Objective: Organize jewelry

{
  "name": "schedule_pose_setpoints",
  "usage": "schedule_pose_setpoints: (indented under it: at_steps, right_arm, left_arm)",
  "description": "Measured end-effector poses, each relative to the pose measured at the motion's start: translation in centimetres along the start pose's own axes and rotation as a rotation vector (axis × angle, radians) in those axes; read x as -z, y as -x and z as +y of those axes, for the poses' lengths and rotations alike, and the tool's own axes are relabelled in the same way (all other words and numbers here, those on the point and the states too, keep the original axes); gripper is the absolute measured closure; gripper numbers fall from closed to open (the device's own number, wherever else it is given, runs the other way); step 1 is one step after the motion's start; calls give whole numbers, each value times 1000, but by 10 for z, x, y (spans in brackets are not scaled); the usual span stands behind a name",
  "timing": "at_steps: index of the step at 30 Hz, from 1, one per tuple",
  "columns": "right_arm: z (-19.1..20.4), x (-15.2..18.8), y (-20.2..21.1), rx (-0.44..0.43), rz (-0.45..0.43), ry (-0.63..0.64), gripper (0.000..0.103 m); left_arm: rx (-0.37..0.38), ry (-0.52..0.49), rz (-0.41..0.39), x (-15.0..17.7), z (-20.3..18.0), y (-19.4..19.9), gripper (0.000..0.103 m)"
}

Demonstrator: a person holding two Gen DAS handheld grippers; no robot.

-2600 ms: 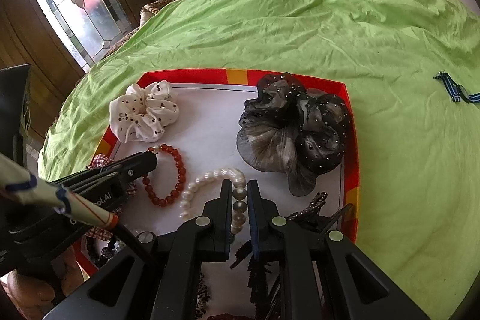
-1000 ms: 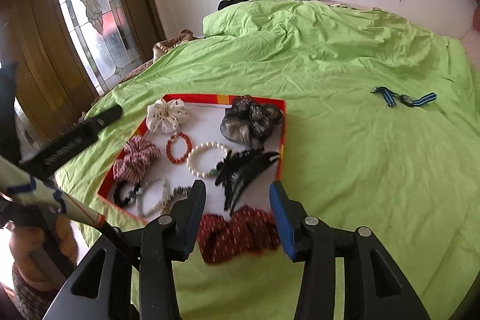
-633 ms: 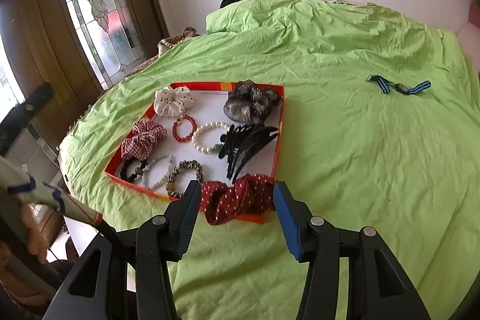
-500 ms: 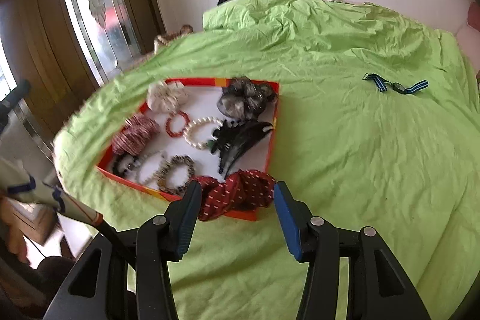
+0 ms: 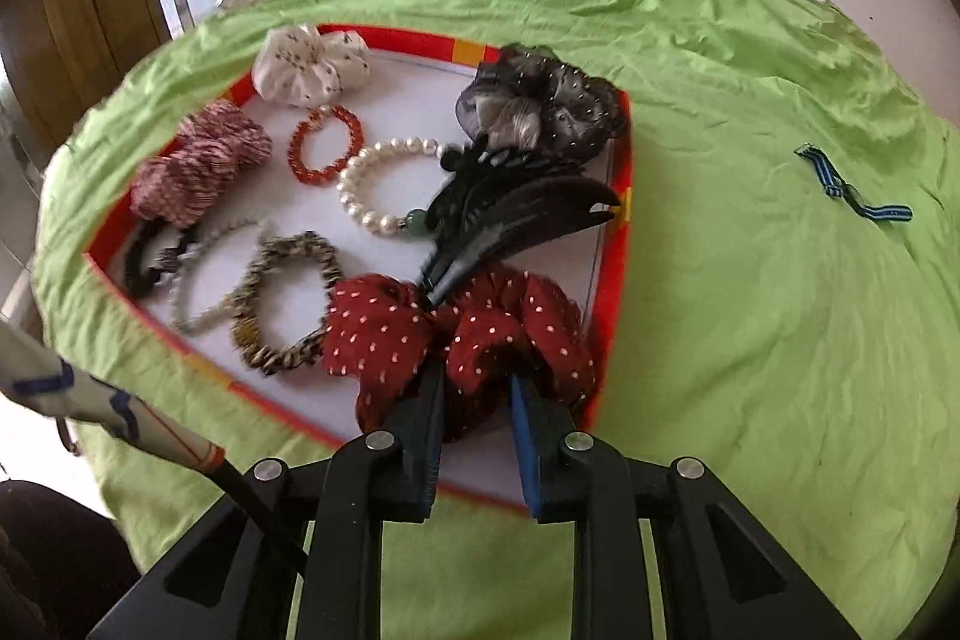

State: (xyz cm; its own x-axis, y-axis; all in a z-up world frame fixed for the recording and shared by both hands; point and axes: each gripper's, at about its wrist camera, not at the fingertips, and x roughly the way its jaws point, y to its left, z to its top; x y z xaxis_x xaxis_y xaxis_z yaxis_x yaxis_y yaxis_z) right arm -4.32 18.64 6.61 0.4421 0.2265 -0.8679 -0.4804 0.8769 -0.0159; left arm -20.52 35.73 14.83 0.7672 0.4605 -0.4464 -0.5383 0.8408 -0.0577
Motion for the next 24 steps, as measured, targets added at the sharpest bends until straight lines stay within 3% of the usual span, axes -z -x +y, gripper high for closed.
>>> schedule_pose_setpoints:
  at_steps: [8,13,17,21,24]
  right_arm:
    - [-8,-17,-13,12,3,-19,80]
    - [-20,-8,15,-51,-35,-106,79]
    - [-27,8,48,-84,-96,-175,61]
    - [-25,32,77,-96,-144,-214,58]
    - [-20,46,92,-89,-170,-215,49]
  left_arm:
    - [30,9,70,3,2,-24,0]
    - [27,-40,96,8,-8,-29,0]
    - [6,-52,78,11,-11,-21,0]
    - [-39,-39,41,12,-6,-5,0]
    - [-41,5,37,8,1,11,0]
